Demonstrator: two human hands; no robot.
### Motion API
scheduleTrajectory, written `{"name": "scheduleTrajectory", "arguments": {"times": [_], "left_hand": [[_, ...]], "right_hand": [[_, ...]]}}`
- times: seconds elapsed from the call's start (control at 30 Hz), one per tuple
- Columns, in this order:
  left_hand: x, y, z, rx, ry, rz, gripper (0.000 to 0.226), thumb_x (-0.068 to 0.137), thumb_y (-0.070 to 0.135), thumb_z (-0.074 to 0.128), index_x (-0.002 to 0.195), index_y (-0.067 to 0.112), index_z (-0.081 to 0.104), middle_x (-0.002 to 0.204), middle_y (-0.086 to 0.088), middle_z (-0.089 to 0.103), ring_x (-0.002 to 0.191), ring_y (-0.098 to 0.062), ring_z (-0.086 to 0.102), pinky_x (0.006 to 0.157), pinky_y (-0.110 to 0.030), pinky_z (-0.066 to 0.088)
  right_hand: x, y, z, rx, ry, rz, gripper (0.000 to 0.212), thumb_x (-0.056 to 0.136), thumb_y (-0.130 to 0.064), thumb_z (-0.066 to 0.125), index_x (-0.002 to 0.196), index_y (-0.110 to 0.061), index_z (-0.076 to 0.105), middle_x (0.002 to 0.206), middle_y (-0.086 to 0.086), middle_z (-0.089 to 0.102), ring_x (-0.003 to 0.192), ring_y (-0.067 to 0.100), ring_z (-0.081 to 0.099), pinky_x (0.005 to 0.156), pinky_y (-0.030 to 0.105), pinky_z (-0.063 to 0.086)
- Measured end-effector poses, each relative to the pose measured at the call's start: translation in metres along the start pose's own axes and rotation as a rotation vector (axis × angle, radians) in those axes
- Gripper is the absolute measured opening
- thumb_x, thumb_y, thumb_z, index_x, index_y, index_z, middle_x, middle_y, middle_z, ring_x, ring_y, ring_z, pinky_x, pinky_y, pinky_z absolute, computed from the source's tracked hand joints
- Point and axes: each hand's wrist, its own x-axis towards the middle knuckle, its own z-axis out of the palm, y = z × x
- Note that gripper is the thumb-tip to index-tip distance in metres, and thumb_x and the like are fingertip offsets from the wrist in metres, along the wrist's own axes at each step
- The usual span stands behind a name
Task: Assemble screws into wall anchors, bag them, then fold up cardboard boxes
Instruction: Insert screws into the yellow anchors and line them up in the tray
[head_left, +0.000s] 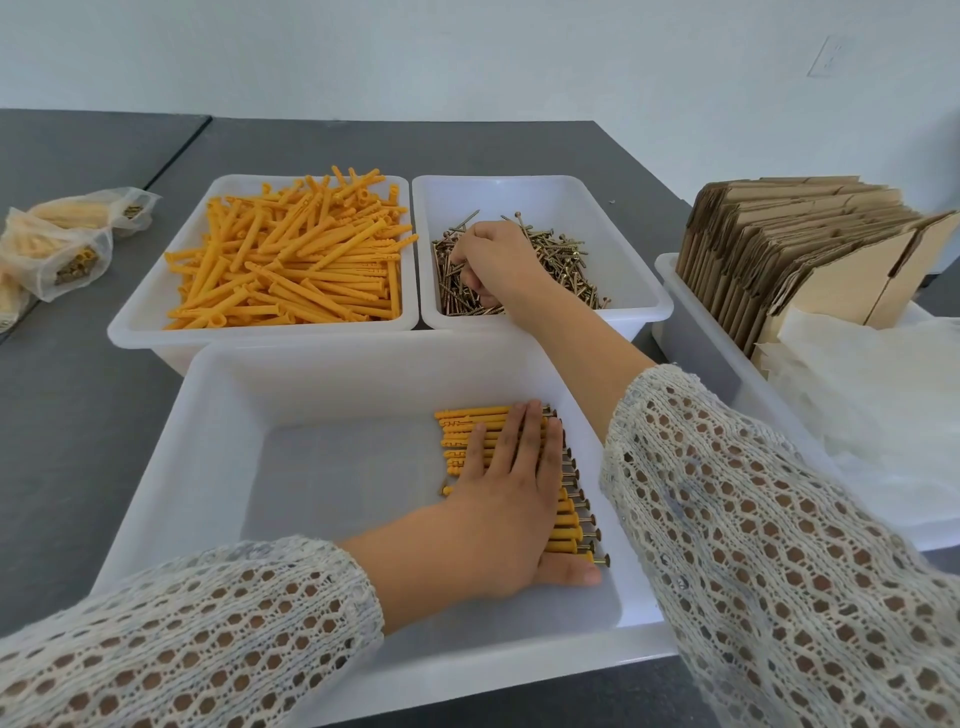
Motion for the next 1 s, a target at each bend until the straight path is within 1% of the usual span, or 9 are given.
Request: {"name": "scheduleTrajectory", "arguments": {"times": [0.13, 0.23, 0.33, 0.4, 0.47, 0.57, 0.67, 0.8, 1.0], "left_hand": [[0.000, -0.001, 0.003, -0.015, 0.017, 0.010, 0.120, 0.081, 0.082, 0.027, 0.147, 0.001, -0.032, 0.156, -0.017, -0.036, 0.144, -0.033, -0.035, 0.119, -0.059, -0.012], [0.000, 0.000, 0.000, -0.054, -0.004, 0.013, 0.121, 0.081, 0.083, 0.030, 0.147, 0.004, -0.033, 0.156, -0.014, -0.038, 0.143, -0.030, -0.037, 0.118, -0.060, -0.013], [0.001, -0.009, -0.018, -0.098, -0.111, 0.042, 0.128, 0.076, 0.086, 0.042, 0.147, 0.014, -0.036, 0.152, -0.007, -0.045, 0.138, -0.027, -0.044, 0.115, -0.063, -0.017], [-0.001, -0.024, -0.035, -0.053, -0.189, 0.070, 0.135, 0.071, 0.084, 0.055, 0.146, 0.020, -0.038, 0.150, -0.001, -0.049, 0.137, -0.022, -0.046, 0.112, -0.062, -0.021], [-0.005, -0.039, -0.047, -0.008, -0.283, 0.059, 0.140, 0.070, 0.078, 0.065, 0.146, 0.023, -0.038, 0.151, 0.003, -0.047, 0.139, -0.016, -0.042, 0.115, -0.060, -0.016], [-0.011, -0.054, -0.056, -0.015, -0.373, 0.024, 0.137, 0.076, 0.057, 0.077, 0.149, 0.023, -0.034, 0.156, 0.005, -0.040, 0.146, -0.013, -0.030, 0.120, -0.051, -0.004], [-0.011, -0.058, -0.059, -0.044, -0.356, 0.030, 0.130, 0.081, 0.040, 0.079, 0.152, 0.021, -0.028, 0.160, 0.005, -0.032, 0.149, -0.011, -0.020, 0.121, -0.042, 0.001], [-0.008, -0.056, -0.053, -0.006, -0.346, 0.012, 0.131, 0.080, 0.035, 0.081, 0.150, 0.026, -0.030, 0.160, 0.008, -0.032, 0.150, -0.012, -0.020, 0.121, -0.050, 0.001], [-0.009, -0.057, -0.050, -0.013, -0.295, 0.019, 0.130, 0.081, 0.037, 0.079, 0.150, 0.025, -0.031, 0.161, 0.007, -0.028, 0.151, -0.012, -0.017, 0.121, -0.053, 0.000]], "right_hand": [[0.000, 0.000, 0.001, -0.031, 0.006, -0.007, 0.023, 0.089, -0.006, 0.046, 0.070, -0.013, 0.055, 0.052, 0.001, 0.050, 0.039, 0.010, 0.037, 0.038, 0.019, 0.031], [0.000, 0.000, 0.001, -0.035, 0.007, -0.015, 0.024, 0.089, -0.005, 0.046, 0.069, -0.013, 0.055, 0.052, 0.002, 0.049, 0.038, 0.010, 0.036, 0.038, 0.018, 0.031], [0.000, 0.001, 0.001, -0.024, 0.006, -0.019, 0.024, 0.088, -0.004, 0.046, 0.067, -0.013, 0.053, 0.052, 0.001, 0.048, 0.038, 0.010, 0.035, 0.038, 0.018, 0.030], [0.001, 0.001, 0.001, -0.019, 0.006, -0.021, 0.022, 0.089, -0.005, 0.047, 0.069, -0.013, 0.053, 0.053, 0.002, 0.048, 0.040, 0.011, 0.035, 0.038, 0.019, 0.030], [0.001, 0.001, 0.001, -0.020, 0.008, -0.025, 0.021, 0.088, -0.005, 0.047, 0.070, -0.012, 0.054, 0.053, 0.002, 0.048, 0.041, 0.011, 0.035, 0.039, 0.019, 0.030], [0.000, 0.001, 0.001, -0.027, 0.010, -0.027, 0.022, 0.088, -0.004, 0.046, 0.070, -0.012, 0.054, 0.053, 0.002, 0.048, 0.041, 0.011, 0.035, 0.040, 0.019, 0.030], [0.000, 0.001, 0.001, -0.033, 0.012, -0.027, 0.021, 0.089, -0.004, 0.047, 0.071, -0.012, 0.056, 0.054, 0.002, 0.048, 0.042, 0.011, 0.036, 0.039, 0.019, 0.030], [-0.001, 0.000, 0.001, -0.020, 0.012, -0.024, 0.018, 0.089, -0.004, 0.047, 0.074, -0.010, 0.056, 0.053, 0.001, 0.047, 0.040, 0.010, 0.035, 0.038, 0.018, 0.030], [-0.002, -0.001, 0.001, -0.024, 0.014, -0.022, 0.020, 0.089, -0.005, 0.046, 0.073, -0.011, 0.057, 0.054, 0.002, 0.048, 0.040, 0.010, 0.034, 0.038, 0.019, 0.029]]}}
